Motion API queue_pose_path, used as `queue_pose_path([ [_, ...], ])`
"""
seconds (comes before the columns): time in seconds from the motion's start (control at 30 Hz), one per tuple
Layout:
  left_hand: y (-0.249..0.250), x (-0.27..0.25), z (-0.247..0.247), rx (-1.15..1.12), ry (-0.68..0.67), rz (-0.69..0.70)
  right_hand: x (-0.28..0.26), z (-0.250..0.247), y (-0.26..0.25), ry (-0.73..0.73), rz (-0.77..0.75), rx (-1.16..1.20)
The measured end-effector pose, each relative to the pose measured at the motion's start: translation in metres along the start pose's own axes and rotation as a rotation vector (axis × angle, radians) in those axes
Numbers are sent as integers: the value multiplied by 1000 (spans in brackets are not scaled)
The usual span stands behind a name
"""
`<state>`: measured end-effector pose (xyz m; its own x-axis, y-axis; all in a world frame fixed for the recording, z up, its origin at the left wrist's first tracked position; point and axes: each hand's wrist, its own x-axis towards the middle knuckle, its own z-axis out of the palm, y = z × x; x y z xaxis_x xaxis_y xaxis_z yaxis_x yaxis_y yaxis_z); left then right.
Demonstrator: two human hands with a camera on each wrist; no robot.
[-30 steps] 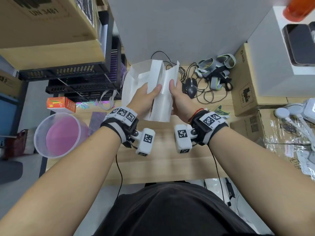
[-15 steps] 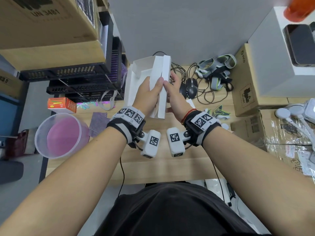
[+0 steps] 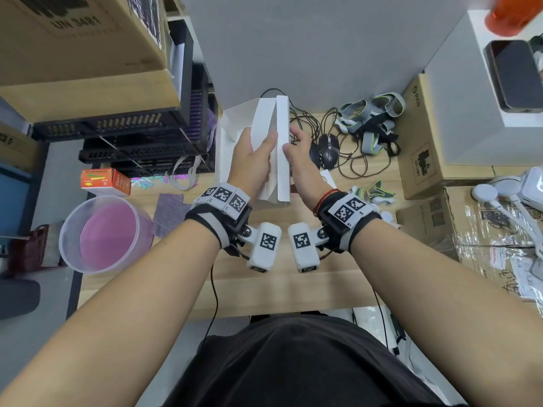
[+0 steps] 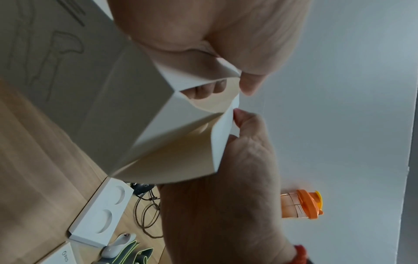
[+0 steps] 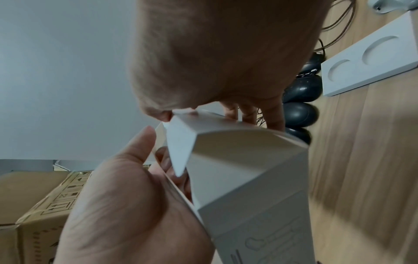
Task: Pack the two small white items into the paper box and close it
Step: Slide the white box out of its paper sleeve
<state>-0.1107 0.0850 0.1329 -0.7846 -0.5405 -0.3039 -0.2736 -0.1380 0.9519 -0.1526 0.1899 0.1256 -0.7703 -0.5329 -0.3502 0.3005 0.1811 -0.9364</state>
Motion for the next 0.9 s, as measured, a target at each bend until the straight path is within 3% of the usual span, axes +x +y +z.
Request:
queue_pose_path([
  [0.2,4,-8,0,-12,-56,-37,0,-3,2,9,-33,-37],
  [0.33,6,-9,-4,178,-125,-87,2,-6,5,97,-32,-6],
  [0.5,-6,-14,-17,424,-353,16,5,-12,8,204,-19,-12],
  [0.7,-5,-18,-24,360,-506,-54,3,-14,9,206,-26,-23],
  [0.9,-2,-22,-20,496,-480,-20,4,-11,15,234,9,-19],
])
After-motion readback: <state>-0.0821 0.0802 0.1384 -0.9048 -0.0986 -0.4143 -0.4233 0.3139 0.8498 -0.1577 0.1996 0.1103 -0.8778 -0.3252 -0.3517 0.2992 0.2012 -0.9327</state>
